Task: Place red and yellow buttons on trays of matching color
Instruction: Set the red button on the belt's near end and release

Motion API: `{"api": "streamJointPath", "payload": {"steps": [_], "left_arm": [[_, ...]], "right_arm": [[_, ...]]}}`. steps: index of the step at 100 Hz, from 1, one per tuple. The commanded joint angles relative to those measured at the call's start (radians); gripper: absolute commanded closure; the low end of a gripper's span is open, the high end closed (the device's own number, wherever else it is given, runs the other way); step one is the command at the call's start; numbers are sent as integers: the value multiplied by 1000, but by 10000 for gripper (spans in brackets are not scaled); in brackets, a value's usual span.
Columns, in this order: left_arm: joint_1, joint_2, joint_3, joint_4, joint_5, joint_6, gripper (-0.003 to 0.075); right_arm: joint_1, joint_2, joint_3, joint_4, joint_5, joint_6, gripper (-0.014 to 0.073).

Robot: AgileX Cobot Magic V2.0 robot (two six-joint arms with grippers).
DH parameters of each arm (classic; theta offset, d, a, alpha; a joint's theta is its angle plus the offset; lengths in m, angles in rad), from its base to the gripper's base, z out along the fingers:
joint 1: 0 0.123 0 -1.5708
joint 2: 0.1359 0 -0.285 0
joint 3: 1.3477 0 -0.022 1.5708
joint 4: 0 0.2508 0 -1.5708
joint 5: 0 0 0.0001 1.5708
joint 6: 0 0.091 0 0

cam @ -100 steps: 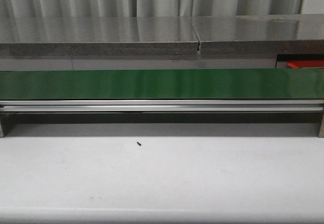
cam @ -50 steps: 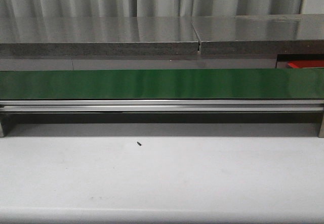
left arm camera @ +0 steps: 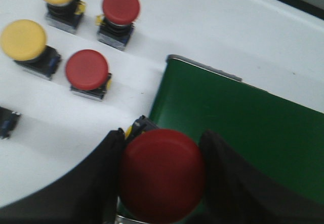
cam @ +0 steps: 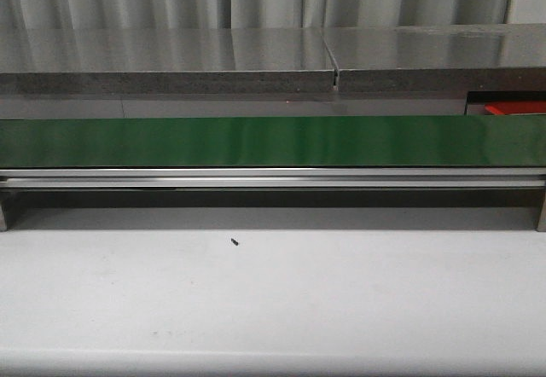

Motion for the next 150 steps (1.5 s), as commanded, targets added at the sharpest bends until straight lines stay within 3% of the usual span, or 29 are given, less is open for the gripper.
{"api": "streamJointPath", "payload": {"steps": [1, 21, 84, 95, 110, 120, 150], "left_arm": [[-41, -52, -29, -27, -33, 6, 739], [-97, -50, -29, 28, -33, 6, 739], [-99, 43, -29, 19, 0, -7, 732], [-99, 41, -29, 8, 4, -5, 632], [-110, 31, -33, 5, 4, 2, 321], [-119, 22, -53, -3, 7, 2, 183], [-92, -49, -154, 2, 69, 2, 163]], "right_arm": [[4, 3, -25, 3, -68, -8, 711], [4, 3, -25, 3, -68, -8, 711], [4, 3, -25, 3, -68, -8, 711], [4, 3, -25, 3, -68, -8, 711], [4, 3, -25, 3, -68, -8, 711], [4, 3, -25, 3, -68, -8, 711], [4, 3, -25, 3, -68, -8, 711]]}}
